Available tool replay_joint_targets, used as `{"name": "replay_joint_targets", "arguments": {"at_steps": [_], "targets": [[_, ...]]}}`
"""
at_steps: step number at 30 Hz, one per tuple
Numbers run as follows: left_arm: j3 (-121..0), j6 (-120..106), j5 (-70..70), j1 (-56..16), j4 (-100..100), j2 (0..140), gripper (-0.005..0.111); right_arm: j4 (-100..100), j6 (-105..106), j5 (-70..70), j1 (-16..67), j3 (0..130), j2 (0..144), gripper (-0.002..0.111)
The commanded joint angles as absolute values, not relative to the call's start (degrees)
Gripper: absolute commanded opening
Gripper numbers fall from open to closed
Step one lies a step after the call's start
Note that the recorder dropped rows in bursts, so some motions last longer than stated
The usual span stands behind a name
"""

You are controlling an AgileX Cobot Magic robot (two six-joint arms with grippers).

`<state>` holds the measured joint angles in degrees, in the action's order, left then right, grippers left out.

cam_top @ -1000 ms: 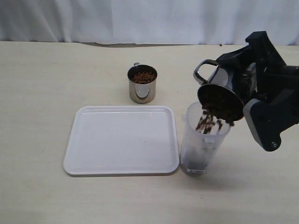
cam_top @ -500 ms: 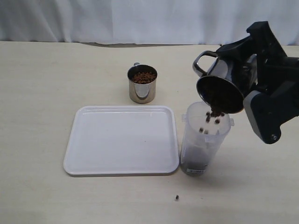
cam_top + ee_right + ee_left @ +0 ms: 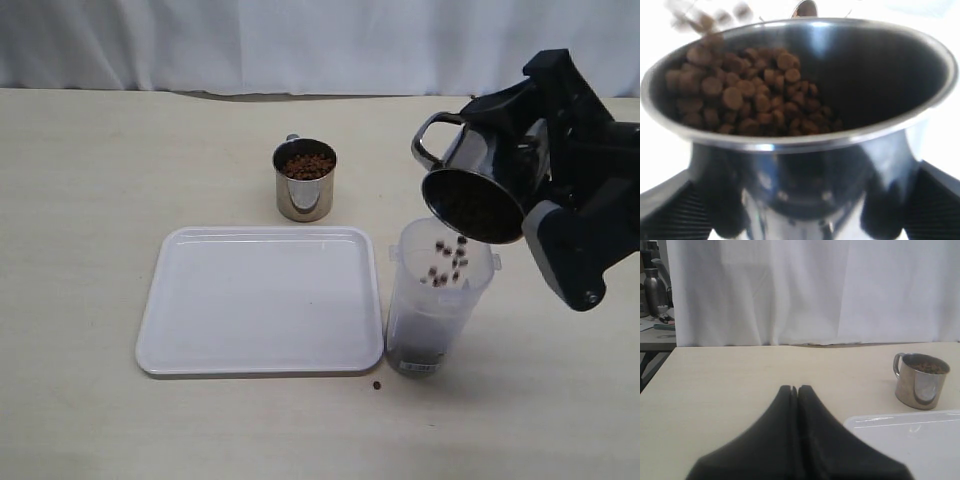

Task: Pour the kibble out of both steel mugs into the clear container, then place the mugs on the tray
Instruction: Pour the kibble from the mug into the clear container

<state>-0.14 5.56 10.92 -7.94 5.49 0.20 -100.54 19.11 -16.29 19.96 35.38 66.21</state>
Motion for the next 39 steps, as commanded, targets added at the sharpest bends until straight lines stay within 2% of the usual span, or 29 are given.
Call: {"name": "replay_joint_targets", "arguments": {"at_steps": [1, 32, 39], "targets": [[0.00, 5.36, 10.01, -7.69, 5.48, 0.00, 0.000, -99.95, 20.90, -17.96, 20.10, 35.78, 65.91, 0.005], [0.00, 5.36, 10.01, -7.69, 5.33, 0.00, 0.000, -99.95, 28.13, -19.84, 20.10, 35.83, 65.91, 0.005], [0.00, 5.36, 10.01, -7.69, 5.33, 0.00, 0.000, -92.45, 36.15, -21.77, 20.10, 35.83, 65.91, 0.005]]}}
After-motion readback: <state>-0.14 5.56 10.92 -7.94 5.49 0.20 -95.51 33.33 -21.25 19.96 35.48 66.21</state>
